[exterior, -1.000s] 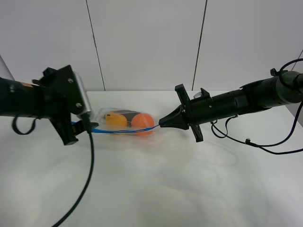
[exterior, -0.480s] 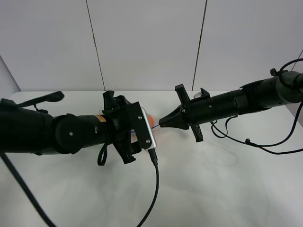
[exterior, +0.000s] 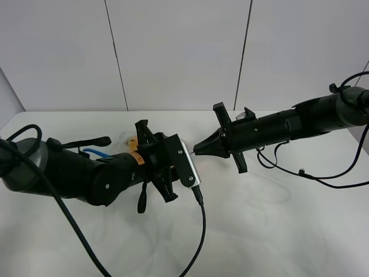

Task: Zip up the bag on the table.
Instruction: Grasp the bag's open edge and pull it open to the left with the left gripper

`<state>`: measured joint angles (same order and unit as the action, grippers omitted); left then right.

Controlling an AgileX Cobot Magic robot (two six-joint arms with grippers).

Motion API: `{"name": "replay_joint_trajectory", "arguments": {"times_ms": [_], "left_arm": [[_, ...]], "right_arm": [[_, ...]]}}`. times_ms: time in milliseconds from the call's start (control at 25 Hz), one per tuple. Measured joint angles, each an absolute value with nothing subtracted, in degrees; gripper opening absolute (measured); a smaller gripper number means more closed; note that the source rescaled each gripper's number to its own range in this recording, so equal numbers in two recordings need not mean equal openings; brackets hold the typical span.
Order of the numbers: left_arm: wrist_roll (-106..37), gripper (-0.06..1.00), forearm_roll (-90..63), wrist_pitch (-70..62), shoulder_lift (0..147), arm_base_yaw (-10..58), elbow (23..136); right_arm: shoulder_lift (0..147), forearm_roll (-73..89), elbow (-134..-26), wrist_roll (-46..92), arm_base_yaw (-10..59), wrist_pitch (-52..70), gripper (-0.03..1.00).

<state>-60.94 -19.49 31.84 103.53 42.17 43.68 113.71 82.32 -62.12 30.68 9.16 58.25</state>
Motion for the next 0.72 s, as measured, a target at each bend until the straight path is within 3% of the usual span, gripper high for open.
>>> {"name": "replay_joint_trajectory", "arguments": {"times_ms": [440,720], "left_arm": [[-57.02,0.19,-15.32,31.74,103.53,42.17,43.68],[-57.02,0.13,-15.15,31.53,103.57,42.17,43.68]], "right_arm": [[113.71,82.43,-62.12,30.68,9.16,58.25,0.0],[113.71,82.54,-62.12,30.68,9.16,58.25,0.0]]}}
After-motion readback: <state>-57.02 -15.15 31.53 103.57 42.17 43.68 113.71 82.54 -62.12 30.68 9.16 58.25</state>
